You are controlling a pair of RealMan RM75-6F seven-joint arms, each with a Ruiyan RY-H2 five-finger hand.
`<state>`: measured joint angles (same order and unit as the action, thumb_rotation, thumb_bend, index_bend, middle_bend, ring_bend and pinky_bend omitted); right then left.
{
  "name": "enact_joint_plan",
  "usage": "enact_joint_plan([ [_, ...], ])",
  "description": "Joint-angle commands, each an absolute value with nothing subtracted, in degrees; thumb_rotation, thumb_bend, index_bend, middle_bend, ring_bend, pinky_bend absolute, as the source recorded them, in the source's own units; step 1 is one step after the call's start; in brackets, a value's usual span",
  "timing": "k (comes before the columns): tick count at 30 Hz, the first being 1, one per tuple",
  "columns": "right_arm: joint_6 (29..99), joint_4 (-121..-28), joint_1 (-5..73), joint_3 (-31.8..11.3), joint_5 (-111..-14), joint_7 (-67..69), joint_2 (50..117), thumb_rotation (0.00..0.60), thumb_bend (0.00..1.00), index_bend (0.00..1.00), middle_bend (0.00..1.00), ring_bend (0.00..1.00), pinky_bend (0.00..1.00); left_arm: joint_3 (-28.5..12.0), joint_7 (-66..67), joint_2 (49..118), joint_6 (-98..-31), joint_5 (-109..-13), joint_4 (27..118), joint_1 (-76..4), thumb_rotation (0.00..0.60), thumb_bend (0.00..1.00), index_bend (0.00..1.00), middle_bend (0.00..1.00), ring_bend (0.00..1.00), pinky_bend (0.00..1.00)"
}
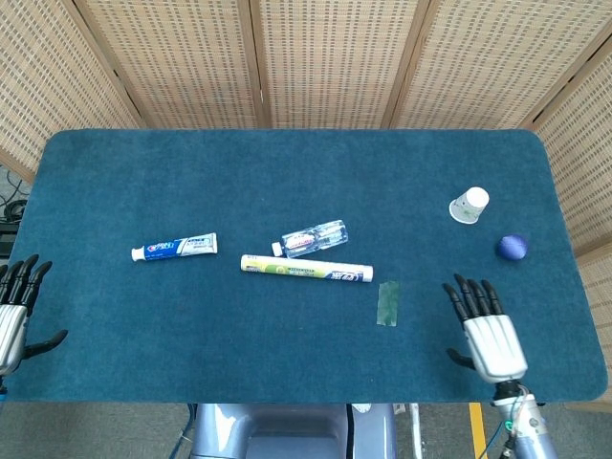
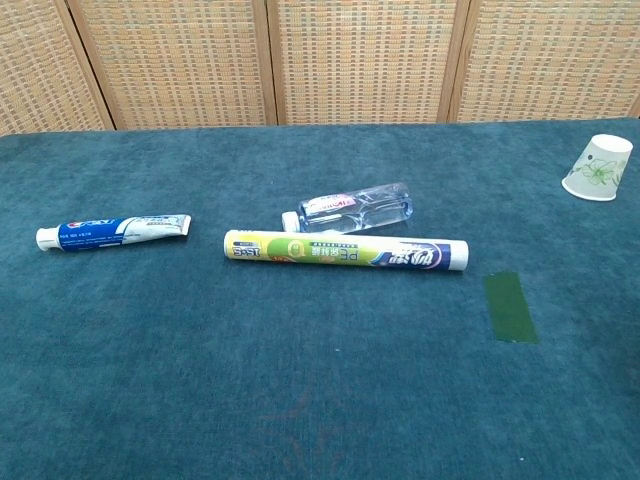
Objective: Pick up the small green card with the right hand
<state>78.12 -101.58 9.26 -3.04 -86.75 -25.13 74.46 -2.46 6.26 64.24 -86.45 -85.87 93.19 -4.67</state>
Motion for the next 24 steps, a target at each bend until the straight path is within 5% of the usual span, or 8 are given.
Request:
enact_joint_plan([
  [1,76.28,-103.21,10.79,-4.27,-83.95,-28.25,77.19,0.600,0.14,0.03,0.00,0.00,0.00,-2.45,6.07,64.21,-86.38,-85.87,93.10,-4.69,0.600,0.05,0.00,0.00,0.00,0.00],
  [24,73.78,-100.13,15.01,-6.74,-74.46,-35.84,90.42,0.600,0.31,0.03,0.00,0.00,0.00,-2.36,4.90,64.46,-84.77,-85.24,92.27,-5.21,0.600,0.06,0.00,0.00,0.00,0.00],
])
